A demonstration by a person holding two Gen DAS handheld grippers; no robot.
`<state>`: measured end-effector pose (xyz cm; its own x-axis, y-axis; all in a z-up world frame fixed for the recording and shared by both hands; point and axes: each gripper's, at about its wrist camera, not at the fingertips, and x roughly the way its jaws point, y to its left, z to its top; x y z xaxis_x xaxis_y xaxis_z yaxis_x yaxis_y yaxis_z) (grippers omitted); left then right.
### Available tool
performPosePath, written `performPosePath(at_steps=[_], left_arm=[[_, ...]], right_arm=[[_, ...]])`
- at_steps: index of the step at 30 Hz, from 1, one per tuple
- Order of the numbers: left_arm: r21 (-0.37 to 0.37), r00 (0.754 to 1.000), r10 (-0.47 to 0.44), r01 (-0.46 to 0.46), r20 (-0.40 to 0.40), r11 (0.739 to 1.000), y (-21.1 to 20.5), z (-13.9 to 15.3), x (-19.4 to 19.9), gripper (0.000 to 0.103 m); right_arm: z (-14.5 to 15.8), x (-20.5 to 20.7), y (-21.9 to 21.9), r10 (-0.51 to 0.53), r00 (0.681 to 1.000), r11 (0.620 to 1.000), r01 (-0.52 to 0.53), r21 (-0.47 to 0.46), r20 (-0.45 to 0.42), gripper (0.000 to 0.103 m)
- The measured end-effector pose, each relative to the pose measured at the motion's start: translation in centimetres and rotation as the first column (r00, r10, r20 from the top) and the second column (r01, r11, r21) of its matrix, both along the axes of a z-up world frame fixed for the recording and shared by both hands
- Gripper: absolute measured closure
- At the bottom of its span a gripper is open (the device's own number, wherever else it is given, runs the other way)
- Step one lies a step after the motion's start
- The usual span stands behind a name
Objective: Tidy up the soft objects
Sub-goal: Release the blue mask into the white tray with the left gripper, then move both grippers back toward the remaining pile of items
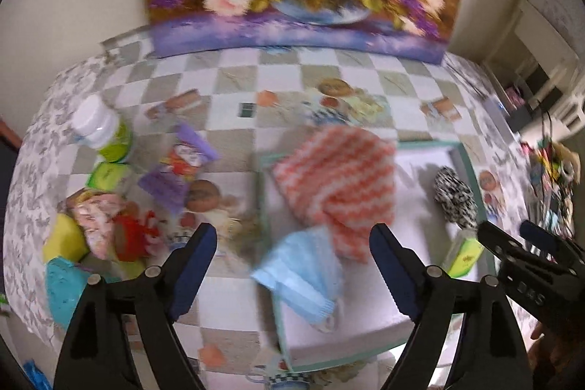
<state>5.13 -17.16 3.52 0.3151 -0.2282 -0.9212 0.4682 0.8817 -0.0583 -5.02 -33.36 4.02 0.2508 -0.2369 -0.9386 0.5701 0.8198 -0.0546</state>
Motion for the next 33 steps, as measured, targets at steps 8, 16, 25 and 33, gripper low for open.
performPosePath(at_steps=[8, 16, 25, 33], left_arm=[[0.030, 0.988, 0.143, -0.145, 0.054, 0.989, 4.7, 0.9, 2.7, 0.008], [0.055, 0.961, 0.262, -0.267, 0.093, 0.962, 9.9, 1.5, 4.9, 0.008], [0.044, 0.917, 0.363, -0.374, 0.163, 0.926, 16.0, 3.6, 6.1, 0.008], [0.051, 0.881, 0.432, -0.449, 0.192, 0.892, 21.3, 3.9, 6.9, 0.008]], right_arm=[[-0.4, 0.3, 0.7, 0.019, 1.000, 1.000, -0.019, -0.015, 0.000, 0.000], [-0.6, 1.1, 2.4, 0.047, 0.999, 0.999, -0.047, -0.018, -0.008, 0.000], [0.2, 3.0, 5.4, 0.080, 0.996, 0.996, -0.081, 0.030, 0.046, 0.000], [0.0, 5.7, 10.2, 0.159, 0.986, 0.985, -0.162, 0.052, 0.059, 0.000]])
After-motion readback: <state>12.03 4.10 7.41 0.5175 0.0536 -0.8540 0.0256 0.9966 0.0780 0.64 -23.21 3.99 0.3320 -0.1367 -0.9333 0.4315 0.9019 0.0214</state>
